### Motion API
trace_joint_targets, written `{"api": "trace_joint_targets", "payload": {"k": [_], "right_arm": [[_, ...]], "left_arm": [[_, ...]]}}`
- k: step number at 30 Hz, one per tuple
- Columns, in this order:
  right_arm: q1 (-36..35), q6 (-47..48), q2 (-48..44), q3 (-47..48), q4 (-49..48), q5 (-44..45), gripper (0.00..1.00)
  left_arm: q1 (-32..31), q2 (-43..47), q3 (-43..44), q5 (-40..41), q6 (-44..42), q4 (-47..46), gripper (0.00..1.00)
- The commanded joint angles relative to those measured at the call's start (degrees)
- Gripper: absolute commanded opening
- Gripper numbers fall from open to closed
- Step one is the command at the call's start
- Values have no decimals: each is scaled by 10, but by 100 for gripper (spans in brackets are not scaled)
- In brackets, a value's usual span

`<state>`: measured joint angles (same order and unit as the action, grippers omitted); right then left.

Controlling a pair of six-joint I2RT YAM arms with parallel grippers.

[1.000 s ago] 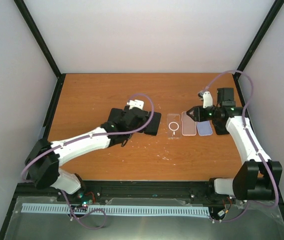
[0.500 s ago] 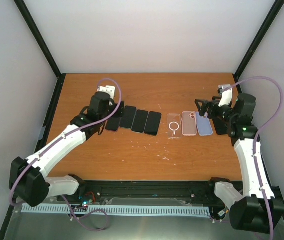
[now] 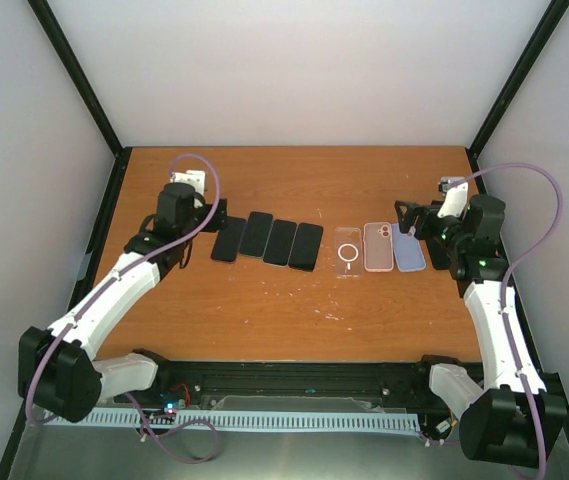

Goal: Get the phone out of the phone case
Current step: Reset both arms

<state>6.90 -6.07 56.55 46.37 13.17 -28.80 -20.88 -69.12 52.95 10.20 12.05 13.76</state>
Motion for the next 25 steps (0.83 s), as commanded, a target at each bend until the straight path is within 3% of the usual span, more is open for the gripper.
{"api": "trace_joint_targets", "payload": {"k": [1, 6, 15, 20, 25], "right_arm": [[2, -10, -14, 45, 2, 123, 100], [1, 5, -12, 97, 36, 174, 100], [1, 30, 15, 237, 118, 147, 100], [2, 23, 20, 248, 114, 141, 100], [2, 13, 16, 231, 102, 149, 100]], "left_arm": [[42, 48, -6, 24, 14, -28, 90], [94, 88, -15, 17, 22, -50, 90], [95, 148, 41, 12, -13, -33, 96], [95, 164, 75, 3, -35, -19, 99], [95, 161, 55, -2, -34, -21, 99]]}}
